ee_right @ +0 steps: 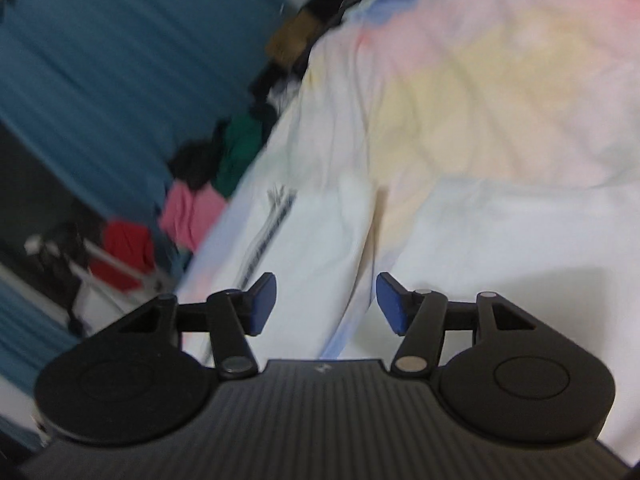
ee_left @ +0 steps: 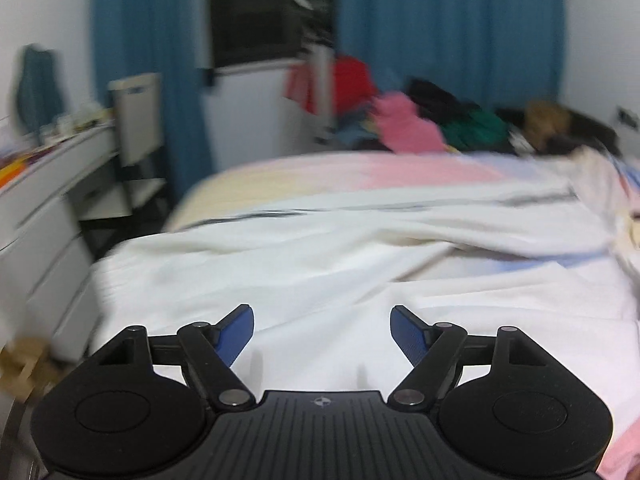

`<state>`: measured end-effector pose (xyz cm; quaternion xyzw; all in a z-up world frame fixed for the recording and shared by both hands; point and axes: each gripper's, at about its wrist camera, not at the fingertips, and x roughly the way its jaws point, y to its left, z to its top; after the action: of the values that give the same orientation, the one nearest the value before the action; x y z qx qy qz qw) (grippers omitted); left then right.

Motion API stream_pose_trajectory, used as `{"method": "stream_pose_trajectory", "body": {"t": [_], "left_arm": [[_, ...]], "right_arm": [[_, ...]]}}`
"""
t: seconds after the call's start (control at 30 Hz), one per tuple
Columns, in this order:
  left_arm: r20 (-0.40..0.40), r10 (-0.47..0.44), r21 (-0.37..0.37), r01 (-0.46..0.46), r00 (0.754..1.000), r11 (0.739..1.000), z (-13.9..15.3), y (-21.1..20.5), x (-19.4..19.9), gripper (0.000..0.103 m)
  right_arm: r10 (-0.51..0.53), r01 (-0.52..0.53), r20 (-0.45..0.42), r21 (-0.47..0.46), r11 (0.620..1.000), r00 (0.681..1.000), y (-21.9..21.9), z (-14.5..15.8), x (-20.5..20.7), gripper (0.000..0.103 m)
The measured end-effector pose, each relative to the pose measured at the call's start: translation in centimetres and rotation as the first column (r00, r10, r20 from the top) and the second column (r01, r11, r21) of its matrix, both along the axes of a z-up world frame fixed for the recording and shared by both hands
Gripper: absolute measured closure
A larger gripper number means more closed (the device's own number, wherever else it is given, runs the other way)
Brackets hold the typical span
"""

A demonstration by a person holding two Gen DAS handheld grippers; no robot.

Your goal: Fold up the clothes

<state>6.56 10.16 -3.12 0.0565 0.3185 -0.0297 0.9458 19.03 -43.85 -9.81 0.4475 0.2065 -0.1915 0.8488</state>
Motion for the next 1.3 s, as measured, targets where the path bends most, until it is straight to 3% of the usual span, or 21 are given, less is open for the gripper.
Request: {"method": "stream_pose_trajectory", "body": {"t": [0.13, 0.27, 0.4, 0.47, 0.5, 0.53, 0.63, 0.83, 1.03, 1.17, 1.3], "left_arm": [[-0.052, -0.075, 0.068, 0.078, 0.996, 0.995, -3.9, -4.9, 6.1, 0.031], [-0.039, -0.113, 0.119, 0.117, 0.993, 0.986, -7.5, -6.7, 10.2, 0.034], [0.01, -0.159, 0.142, 0.156, 0.987, 0.977, -10.1, -7.9, 12.5, 0.043], [0.025, -0.171, 0.164, 0.165, 0.985, 0.973, -11.1, -8.5, 13.3, 0.052], [0.032, -0.174, 0.174, 0.166, 0.984, 0.971, -11.6, -8.7, 13.7, 0.065], [0.04, -0.179, 0.176, 0.169, 0.983, 0.97, -11.8, -8.8, 14.1, 0.077], [0.072, -0.205, 0.139, 0.194, 0.976, 0.971, -10.8, -8.3, 14.0, 0.096], [0.153, -0.278, 0.09, 0.267, 0.948, 0.96, -7.0, -7.2, 11.5, 0.098], [0.096, -0.35, 0.062, 0.346, 0.932, 0.936, -6.9, -6.9, 7.8, 0.098], [-0.013, -0.352, 0.042, 0.352, 0.936, 0.935, -9.5, -7.5, 7.2, 0.097], [-0.029, -0.288, 0.004, 0.289, 0.957, 0.957, -10.4, -7.7, 8.2, 0.091]], "right_arm": [[0.055, -0.056, 0.016, 0.058, 0.997, 0.998, -1.6, -3.0, 3.8, 0.044], [0.056, -0.056, -0.003, 0.107, 0.993, 0.998, -3.1, -5.9, 6.6, 0.05], [0.052, -0.054, 0.032, 0.06, 0.997, 0.998, -2.7, -6.3, 7.3, 0.061], [0.029, -0.031, 0.054, 0.036, 0.999, 0.998, -2.7, -6.0, 7.4, 0.074], [0.006, -0.008, 0.066, 0.022, 1.0, 0.998, -2.7, -5.7, 7.1, 0.085], [-0.016, 0.016, 0.079, 0.009, 1.0, 0.997, -2.8, -5.4, 6.8, 0.089], [-0.068, 0.073, 0.097, -0.047, 0.996, 0.993, -2.8, -4.4, 6.3, 0.095], [-0.097, 0.115, 0.139, -0.127, 0.985, 0.985, -2.8, -2.3, 5.1, 0.097], [-0.167, 0.183, 0.129, -0.119, 0.976, 0.977, -3.9, -1.4, 3.3, 0.097], [-0.19, 0.191, 0.022, -0.171, 0.967, 0.982, -4.7, -2.7, 3.0, 0.097], [-0.169, 0.149, -0.099, -0.181, 0.972, 0.981, -4.8, -4.9, 4.1, 0.096]]}}
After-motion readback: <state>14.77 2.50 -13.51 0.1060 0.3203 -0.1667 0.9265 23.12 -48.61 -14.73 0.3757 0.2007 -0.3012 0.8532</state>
